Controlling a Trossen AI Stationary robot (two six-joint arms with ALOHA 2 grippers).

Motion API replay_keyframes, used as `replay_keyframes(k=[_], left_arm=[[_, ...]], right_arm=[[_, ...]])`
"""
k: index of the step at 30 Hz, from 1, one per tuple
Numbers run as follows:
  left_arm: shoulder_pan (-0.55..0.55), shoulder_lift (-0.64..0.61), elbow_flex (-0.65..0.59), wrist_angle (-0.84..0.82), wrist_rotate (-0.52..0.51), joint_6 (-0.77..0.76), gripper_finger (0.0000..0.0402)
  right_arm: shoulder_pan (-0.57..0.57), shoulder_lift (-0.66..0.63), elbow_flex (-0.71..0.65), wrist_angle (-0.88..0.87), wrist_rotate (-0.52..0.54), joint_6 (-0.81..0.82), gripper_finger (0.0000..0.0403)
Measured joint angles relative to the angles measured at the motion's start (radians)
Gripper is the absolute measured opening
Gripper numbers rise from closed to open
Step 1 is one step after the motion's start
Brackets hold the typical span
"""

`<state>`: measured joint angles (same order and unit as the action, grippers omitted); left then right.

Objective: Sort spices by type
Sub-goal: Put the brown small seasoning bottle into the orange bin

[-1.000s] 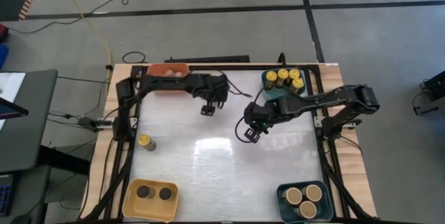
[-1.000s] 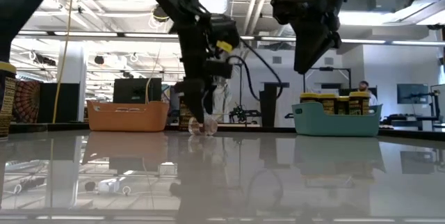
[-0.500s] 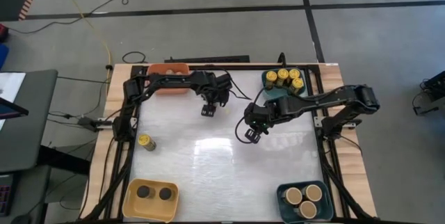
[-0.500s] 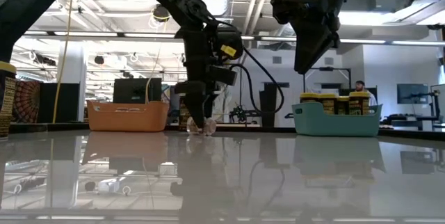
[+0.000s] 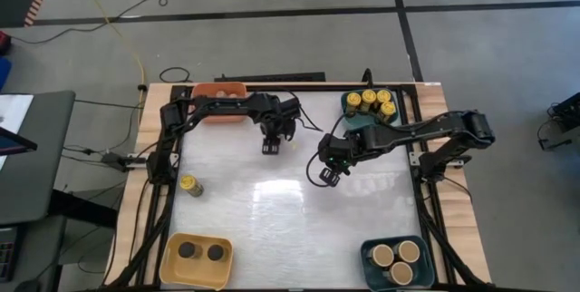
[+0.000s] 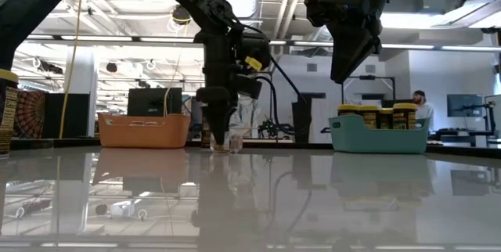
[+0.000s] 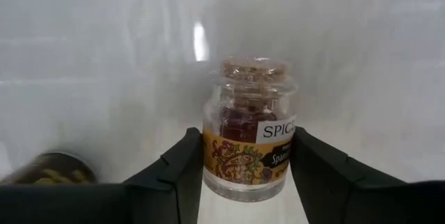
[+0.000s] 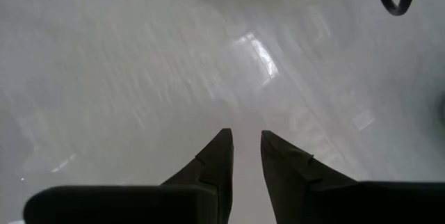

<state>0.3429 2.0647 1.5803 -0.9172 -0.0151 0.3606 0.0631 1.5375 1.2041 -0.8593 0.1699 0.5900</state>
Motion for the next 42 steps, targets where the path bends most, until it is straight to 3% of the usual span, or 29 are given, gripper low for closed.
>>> replay_keyframes(k=[9, 15, 19, 24, 28, 31, 34, 39, 42], left_arm=[[-0.028, -0.086, -0.013, 0.019, 0.063, -0.268, 0.0174], [-0.077, -0.246, -0.189, 0.162, 0.063, -0.396, 0.0174], [-0.115, -0.386, -0.394, 0.45, 0.06, -0.514, 0.0174], [-0.173, -0.496, -0.651, 1.029, 0.039, -0.633, 0.0183], [-0.185, -0.467, -0.764, 1.347, 0.007, -0.546, 0.0182], [-0.185, -0.402, -0.78, 1.404, 0.003, -0.402, 0.0182], [-0.185, -0.314, -0.764, 1.445, 0.01, -0.406, 0.0182], [-0.185, -0.192, -0.728, 1.663, 0.057, -0.45, 0.0182], [-0.185, -0.14, -0.709, 1.677, 0.063, -0.461, 0.0182]], right_arm=[[0.003, -0.002, 0.0, -0.022, 0.001, -0.016, 0.0103], [0.017, -0.002, 0.0, -0.052, 0.001, -0.026, 0.0103], [0.037, -0.022, 0.0, -0.048, 0.011, -0.044, 0.0103], [0.063, -0.085, -0.043, 0.009, 0.051, -0.046, 0.0103], [0.068, -0.177, -0.14, 0.093, 0.043, 0.015, 0.0103], [0.068, -0.24, -0.18, 0.107, 0.042, 0.073, 0.0103], [0.068, -0.29, -0.2, 0.114, 0.041, 0.114, 0.0103], [0.069, -0.336, -0.207, 0.122, 0.04, 0.137, 0.0103], [0.069, -0.337, -0.207, 0.124, 0.039, 0.139, 0.0103]])
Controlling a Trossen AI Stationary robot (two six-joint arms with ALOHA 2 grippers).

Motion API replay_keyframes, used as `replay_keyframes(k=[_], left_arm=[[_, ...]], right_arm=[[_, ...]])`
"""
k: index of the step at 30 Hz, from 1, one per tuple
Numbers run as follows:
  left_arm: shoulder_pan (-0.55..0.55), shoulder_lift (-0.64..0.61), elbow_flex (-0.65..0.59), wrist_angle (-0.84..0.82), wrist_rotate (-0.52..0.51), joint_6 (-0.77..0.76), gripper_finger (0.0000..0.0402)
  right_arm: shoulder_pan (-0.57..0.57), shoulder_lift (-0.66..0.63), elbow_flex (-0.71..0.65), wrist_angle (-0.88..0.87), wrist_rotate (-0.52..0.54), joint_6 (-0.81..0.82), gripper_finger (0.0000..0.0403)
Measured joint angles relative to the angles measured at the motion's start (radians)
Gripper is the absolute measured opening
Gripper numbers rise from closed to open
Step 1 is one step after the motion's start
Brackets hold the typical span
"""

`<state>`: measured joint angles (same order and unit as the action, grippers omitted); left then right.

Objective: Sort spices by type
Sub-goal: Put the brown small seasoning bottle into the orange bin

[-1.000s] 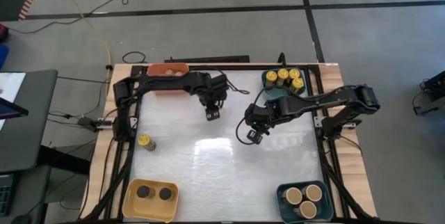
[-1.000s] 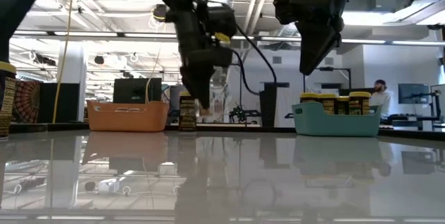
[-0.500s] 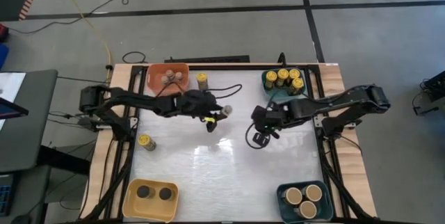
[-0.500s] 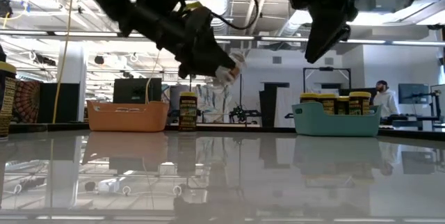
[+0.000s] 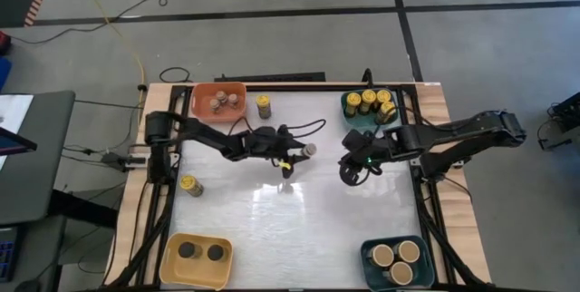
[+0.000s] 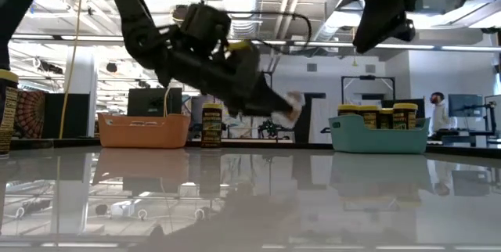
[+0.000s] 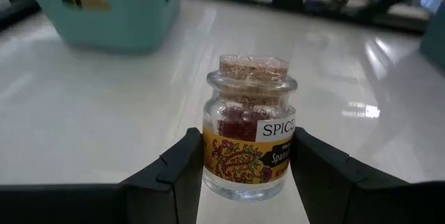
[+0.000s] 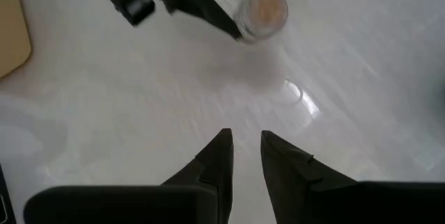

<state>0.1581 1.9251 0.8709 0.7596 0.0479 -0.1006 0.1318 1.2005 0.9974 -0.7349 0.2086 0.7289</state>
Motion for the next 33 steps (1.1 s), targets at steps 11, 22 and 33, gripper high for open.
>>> replay_keyframes(k=[11, 22, 33], left_arm=[[-0.001, 0.091, 0.031, -0.009, 0.0, 0.007, 0.0182], [-0.001, 0.09, 0.032, -0.058, 0.0, -0.017, 0.0189], [-0.005, 0.09, 0.031, -0.069, -0.001, -0.061, 0.0221]], right_arm=[[0.014, 0.011, 0.0, 0.007, -0.001, 0.005, 0.0103], [0.014, 0.011, 0.0, 0.01, -0.001, 0.013, 0.0103], [0.018, 0.011, 0.0, 0.012, -0.001, 0.027, 0.0103]])
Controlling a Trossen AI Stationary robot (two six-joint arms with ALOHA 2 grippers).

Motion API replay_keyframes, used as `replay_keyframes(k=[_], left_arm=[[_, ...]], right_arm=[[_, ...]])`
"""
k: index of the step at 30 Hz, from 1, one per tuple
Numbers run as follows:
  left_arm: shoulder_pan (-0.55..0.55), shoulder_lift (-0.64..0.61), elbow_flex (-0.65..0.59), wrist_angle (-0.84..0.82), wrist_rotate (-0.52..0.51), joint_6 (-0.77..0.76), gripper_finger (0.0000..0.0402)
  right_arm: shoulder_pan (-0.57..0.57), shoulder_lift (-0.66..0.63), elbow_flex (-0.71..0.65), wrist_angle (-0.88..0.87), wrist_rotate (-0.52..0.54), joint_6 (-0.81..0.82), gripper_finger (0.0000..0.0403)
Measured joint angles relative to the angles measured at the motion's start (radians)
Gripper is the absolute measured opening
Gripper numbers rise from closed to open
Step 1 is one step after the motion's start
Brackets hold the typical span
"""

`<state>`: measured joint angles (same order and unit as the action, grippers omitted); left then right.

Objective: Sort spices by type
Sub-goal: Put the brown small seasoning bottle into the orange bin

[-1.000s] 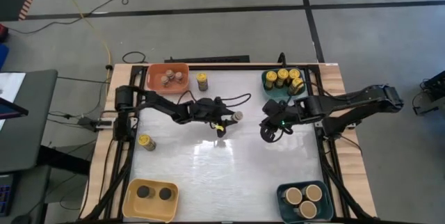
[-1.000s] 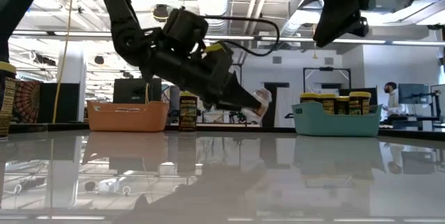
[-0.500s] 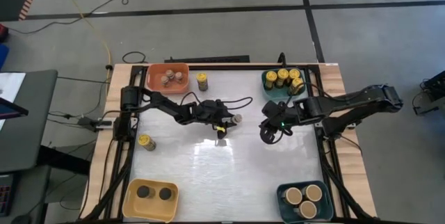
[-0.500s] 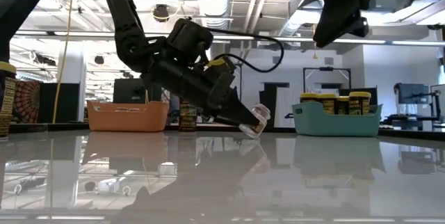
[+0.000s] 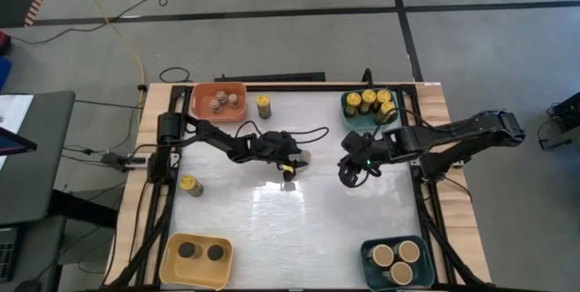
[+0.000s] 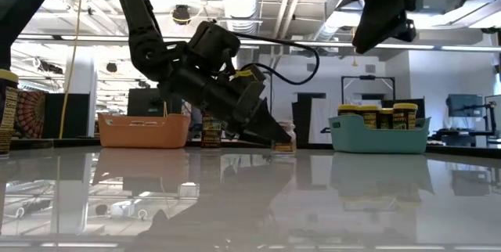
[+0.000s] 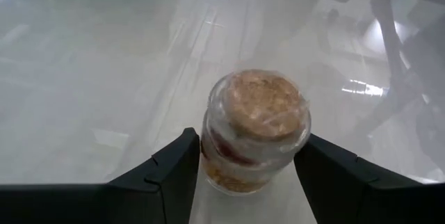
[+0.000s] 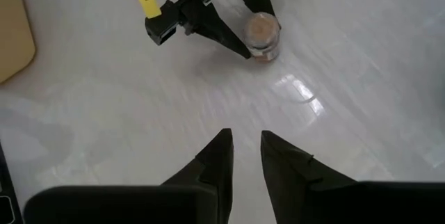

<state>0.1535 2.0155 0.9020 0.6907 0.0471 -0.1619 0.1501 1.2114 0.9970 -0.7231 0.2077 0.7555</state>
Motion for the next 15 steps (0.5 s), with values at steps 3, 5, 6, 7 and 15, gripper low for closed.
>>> replay_keyframes(k=[3, 5, 6, 7, 15], left_arm=[[-0.001, 0.0, 0.0, 0.0, 0.0, 0.0, 0.0236], [-0.002, 0.0, 0.0, 0.0, 0.0, 0.001, 0.0247], [-0.002, 0.0, 0.0, 0.0, 0.001, 0.006, 0.0253], [-0.002, -0.005, 0.0, -0.009, 0.004, 0.01, 0.0258], [-0.004, -0.049, -0.001, -0.132, 0.027, 0.039, 0.0298]], right_arm=[[0.0, 0.0, 0.0, 0.0, 0.0, 0.004, 0.0103], [0.0, 0.0, 0.0, 0.0, 0.0, 0.004, 0.0103], [0.0, 0.0, 0.0, 0.0, 0.0, 0.005, 0.0103], [0.0, 0.0, 0.0, 0.0, 0.0, 0.005, 0.0103], [-0.002, 0.0, 0.0, 0.007, 0.0, 0.005, 0.0103]])
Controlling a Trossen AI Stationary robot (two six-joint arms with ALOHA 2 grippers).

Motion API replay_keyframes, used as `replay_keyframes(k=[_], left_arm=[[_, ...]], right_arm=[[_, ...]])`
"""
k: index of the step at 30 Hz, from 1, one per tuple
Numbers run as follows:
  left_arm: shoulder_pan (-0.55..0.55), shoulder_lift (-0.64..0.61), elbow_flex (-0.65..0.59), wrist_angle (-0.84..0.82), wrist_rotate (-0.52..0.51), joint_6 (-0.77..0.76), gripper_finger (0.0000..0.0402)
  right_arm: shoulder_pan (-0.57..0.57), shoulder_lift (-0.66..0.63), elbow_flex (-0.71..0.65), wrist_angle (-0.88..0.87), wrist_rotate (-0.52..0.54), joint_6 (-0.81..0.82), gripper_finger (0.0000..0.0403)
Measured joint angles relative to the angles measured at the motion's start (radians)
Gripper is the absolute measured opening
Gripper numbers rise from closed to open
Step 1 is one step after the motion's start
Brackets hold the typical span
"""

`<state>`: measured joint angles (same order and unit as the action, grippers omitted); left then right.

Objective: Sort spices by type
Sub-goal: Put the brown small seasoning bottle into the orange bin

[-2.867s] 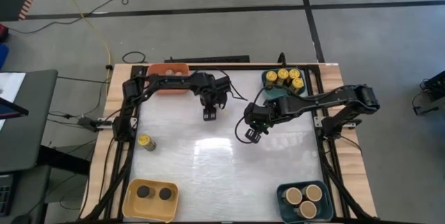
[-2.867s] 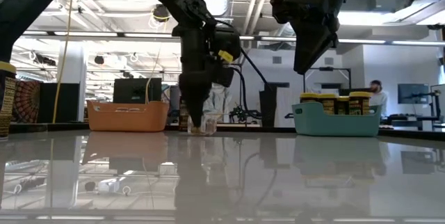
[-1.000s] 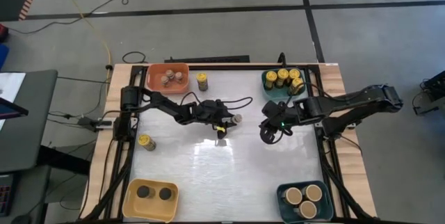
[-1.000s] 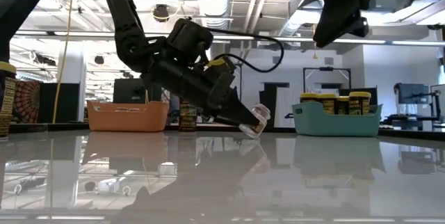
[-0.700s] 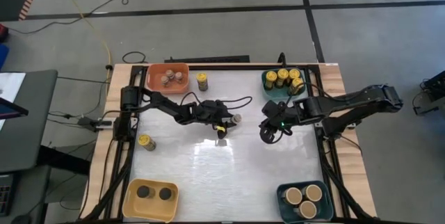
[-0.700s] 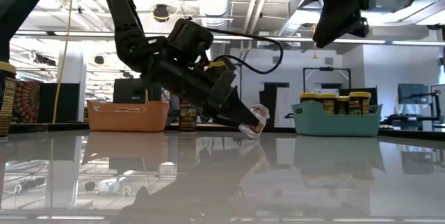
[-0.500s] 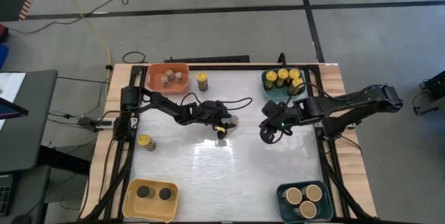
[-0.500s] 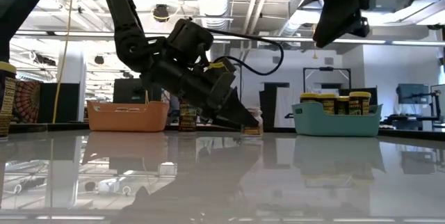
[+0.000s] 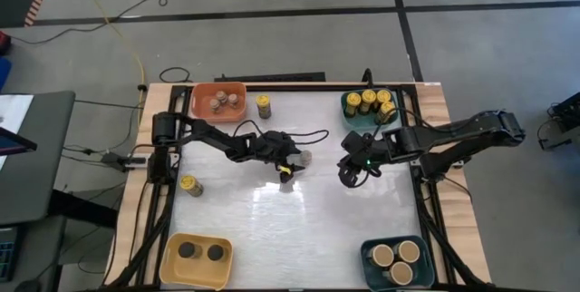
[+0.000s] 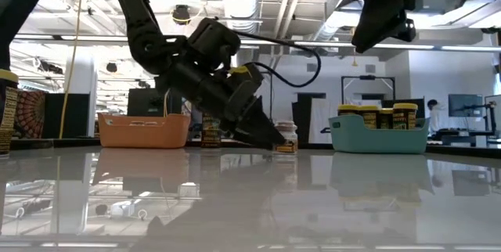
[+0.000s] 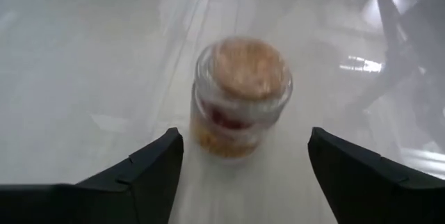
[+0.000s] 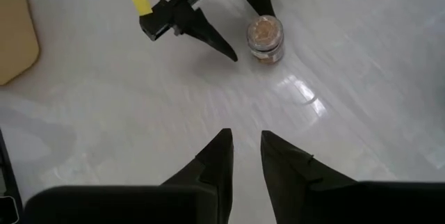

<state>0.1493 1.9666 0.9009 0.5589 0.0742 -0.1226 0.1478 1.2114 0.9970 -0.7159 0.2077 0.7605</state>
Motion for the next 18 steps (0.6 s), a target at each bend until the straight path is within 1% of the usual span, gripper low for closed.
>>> replay_keyframes(k=[3, 7, 11, 14, 18], left_arm=[[0.0, -0.005, 0.0, -0.029, 0.0, -0.027, 0.0302], [0.0, -0.007, 0.0, -0.039, 0.007, -0.141, 0.0301], [0.004, -0.046, 0.0, -0.113, 0.058, -0.147, 0.0301], [0.009, -0.105, 0.003, -0.226, 0.06, -0.162, 0.0301], [0.039, -0.156, 0.092, -0.497, 0.06, -0.228, 0.0301]], right_arm=[[0.0, 0.0, 0.0, 0.0, 0.0, 0.0, 0.0103], [0.0, 0.0, 0.0, 0.0, 0.0, 0.0, 0.0103], [0.0, 0.0, 0.0, 0.001, 0.0, 0.0, 0.0103], [0.0, 0.0, 0.0, 0.002, 0.0, 0.0, 0.0103], [0.0, 0.0, 0.0, 0.007, 0.0, 0.0, 0.0103]])
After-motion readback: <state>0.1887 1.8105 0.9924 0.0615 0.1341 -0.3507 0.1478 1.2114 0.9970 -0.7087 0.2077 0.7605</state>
